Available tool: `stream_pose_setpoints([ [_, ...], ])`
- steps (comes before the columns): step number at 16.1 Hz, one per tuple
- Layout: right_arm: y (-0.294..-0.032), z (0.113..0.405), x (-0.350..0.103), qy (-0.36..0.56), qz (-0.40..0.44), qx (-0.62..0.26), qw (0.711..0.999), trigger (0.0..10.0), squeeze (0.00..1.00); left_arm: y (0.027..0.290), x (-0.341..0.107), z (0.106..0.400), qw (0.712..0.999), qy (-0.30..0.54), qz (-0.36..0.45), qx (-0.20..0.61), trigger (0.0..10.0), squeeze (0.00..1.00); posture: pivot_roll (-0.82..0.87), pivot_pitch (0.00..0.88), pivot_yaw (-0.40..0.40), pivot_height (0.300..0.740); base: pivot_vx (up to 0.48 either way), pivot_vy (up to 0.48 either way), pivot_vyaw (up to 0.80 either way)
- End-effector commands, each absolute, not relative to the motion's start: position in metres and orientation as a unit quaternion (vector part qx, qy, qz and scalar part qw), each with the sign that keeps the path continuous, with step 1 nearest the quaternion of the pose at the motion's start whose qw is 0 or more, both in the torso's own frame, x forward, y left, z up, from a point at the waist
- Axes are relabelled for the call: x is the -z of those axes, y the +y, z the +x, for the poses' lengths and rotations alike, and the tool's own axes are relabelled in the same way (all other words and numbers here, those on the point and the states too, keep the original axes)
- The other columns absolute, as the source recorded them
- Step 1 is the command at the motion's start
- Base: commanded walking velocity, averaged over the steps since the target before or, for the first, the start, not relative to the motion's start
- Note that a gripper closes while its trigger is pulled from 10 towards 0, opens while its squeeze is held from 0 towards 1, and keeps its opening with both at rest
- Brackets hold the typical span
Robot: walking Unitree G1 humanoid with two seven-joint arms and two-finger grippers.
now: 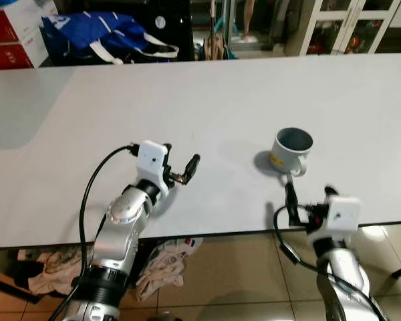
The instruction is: Setting the table
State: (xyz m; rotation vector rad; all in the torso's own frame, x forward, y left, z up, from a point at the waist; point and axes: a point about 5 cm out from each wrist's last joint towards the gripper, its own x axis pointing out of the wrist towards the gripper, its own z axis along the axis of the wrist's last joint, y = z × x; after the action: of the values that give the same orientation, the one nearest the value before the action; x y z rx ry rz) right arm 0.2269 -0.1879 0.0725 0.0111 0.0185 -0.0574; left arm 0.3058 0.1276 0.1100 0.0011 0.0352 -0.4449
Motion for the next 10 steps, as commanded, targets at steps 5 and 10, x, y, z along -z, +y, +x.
stream_pose_setpoints([
  [5,-0.2,0.227,-0.076,0.01,0.0,0.046,0.999,10.0,0.0,0.144,-0.081,0.272,0.971,0.071,0.018,0.227,10.0,0.0,0.03,0.0,0.046,0.74,0.0,0.0,0.0],
  [10,-0.204,0.22,-0.092,-0.032,0.003,0.048,0.998,10.0,0.0,0.165,-0.113,0.242,0.966,-0.07,0.138,0.206,10.0,0.0,0.01,0.0,0.048,0.74,0.0,0.0,0.0],
])
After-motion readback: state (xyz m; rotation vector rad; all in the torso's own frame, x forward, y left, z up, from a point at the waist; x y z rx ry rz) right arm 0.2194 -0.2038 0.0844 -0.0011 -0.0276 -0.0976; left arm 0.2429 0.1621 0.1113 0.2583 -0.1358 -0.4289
